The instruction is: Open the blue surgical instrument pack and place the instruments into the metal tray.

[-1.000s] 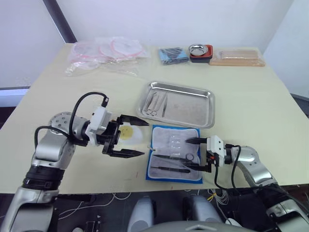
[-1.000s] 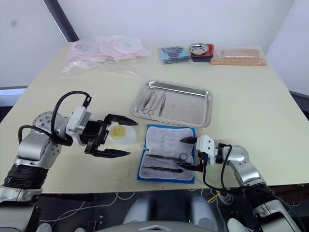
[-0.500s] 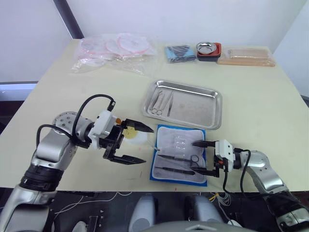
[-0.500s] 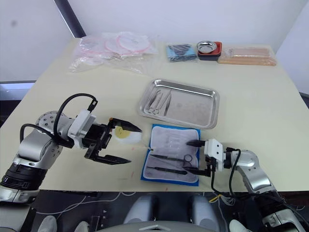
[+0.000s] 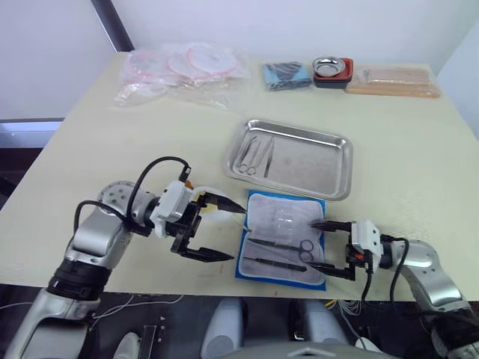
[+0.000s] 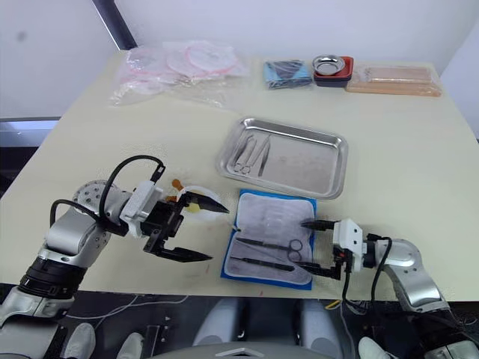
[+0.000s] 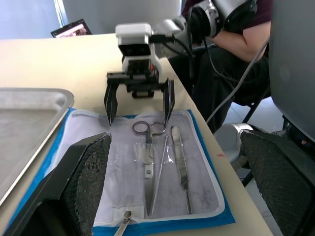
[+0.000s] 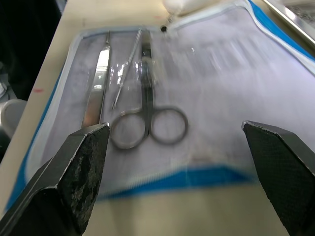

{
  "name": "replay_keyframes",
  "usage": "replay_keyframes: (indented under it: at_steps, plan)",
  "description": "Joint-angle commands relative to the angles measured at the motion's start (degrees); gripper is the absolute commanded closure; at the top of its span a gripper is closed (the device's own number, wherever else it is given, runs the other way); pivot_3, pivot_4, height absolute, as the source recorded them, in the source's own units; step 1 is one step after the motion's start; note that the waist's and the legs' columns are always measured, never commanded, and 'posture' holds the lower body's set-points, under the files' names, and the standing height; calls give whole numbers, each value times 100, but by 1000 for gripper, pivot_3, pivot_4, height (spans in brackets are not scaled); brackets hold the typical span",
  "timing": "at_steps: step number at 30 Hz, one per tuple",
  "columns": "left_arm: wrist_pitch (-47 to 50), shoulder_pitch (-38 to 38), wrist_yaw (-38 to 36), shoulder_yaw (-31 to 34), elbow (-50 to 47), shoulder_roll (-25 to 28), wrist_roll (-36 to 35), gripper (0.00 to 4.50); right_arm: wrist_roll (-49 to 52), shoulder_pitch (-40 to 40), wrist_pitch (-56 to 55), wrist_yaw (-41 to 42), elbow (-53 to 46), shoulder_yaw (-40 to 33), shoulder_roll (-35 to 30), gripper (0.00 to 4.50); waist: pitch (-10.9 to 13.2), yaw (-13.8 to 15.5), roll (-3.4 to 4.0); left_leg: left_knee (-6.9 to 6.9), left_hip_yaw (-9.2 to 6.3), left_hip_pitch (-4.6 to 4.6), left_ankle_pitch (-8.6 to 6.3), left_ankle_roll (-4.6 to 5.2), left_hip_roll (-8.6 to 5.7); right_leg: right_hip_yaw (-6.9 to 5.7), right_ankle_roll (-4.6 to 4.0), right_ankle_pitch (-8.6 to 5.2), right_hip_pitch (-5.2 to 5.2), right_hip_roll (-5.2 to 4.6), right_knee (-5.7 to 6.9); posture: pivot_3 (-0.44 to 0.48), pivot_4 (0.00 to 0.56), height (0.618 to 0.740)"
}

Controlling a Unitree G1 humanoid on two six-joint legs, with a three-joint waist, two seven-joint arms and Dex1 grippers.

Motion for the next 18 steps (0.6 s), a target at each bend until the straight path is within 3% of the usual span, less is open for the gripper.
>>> replay_keyframes:
  at_steps: [1,6,18]
  plan:
    - [-199,81,-203,-11,-53,-116,147,71,223,204,229,29,-384,-237,-140,0,18,-14,10,2,0,0,0,0,0,0,0,0,0,4,1,0,150,740]
    - [-204,125,-27,-85,-94,-358,300,71,425,433,468,21,-979,-489,-348,0,52,-16,48,20,1,5,0,0,3,6,-1,0,-2,16,29,0,150,740]
    - [-658,134,341,-387,458,-988,1119,71,1249,769,1319,-152,-2505,-1291,-829,0,58,-20,38,37,2,18,0,0,2,14,-2,-1,-3,20,76,0,150,740]
